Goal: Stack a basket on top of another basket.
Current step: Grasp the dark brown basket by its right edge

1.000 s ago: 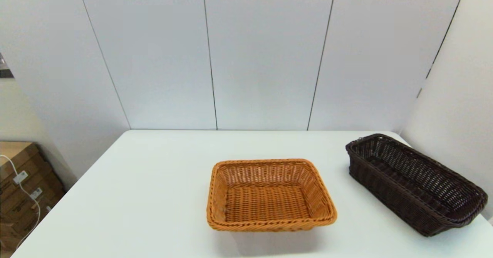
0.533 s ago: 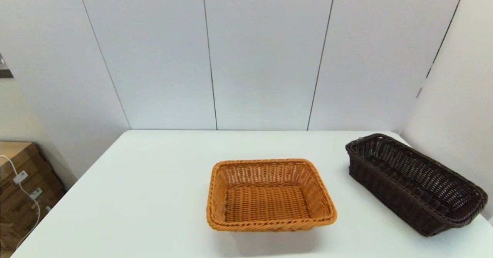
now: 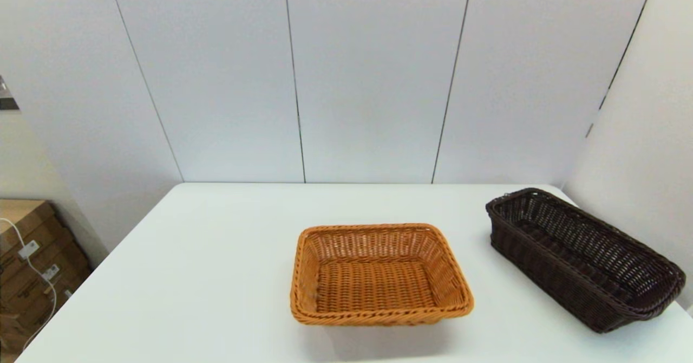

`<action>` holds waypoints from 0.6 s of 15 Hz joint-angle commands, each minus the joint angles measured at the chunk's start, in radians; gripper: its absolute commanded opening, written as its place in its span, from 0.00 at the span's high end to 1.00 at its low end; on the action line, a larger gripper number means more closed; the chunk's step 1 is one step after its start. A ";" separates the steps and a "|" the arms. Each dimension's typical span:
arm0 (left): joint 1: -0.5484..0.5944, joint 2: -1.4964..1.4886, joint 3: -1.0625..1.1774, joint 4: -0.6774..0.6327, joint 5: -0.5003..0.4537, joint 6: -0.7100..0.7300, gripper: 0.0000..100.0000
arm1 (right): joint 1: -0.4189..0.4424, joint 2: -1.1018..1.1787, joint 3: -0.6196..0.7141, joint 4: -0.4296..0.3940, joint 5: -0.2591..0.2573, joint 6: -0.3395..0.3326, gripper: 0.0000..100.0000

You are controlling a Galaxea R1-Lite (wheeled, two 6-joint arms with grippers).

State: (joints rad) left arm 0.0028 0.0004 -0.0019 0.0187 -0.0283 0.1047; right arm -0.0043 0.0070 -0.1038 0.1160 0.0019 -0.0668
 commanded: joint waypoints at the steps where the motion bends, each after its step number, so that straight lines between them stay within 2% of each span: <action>1: 0.000 0.000 0.005 -0.002 0.001 -0.013 0.00 | -0.036 0.373 -0.387 0.162 -0.002 0.055 0.00; 2: 0.000 0.000 0.005 -0.002 0.002 -0.023 0.00 | -0.069 0.490 -0.470 0.189 -0.002 0.058 0.00; 4: 0.000 0.000 0.005 -0.003 0.008 -0.031 0.00 | -0.132 0.726 -0.665 0.340 -0.002 0.071 0.00; 5: 0.000 0.000 0.005 -0.003 0.008 -0.034 0.00 | -0.138 0.829 -0.748 0.409 -0.011 0.105 0.00; 7: 0.000 0.000 0.005 -0.003 0.010 -0.034 0.00 | -0.129 1.031 -0.893 0.544 -0.048 0.243 0.00; 9: 0.000 0.000 0.003 -0.003 0.013 -0.034 0.00 | -0.129 1.222 -0.958 0.565 -0.065 0.361 0.00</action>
State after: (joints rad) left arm 0.0028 0.0000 0.0000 0.0149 -0.0168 0.0702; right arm -0.1111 0.8062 -0.8466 0.5194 -0.0274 0.0962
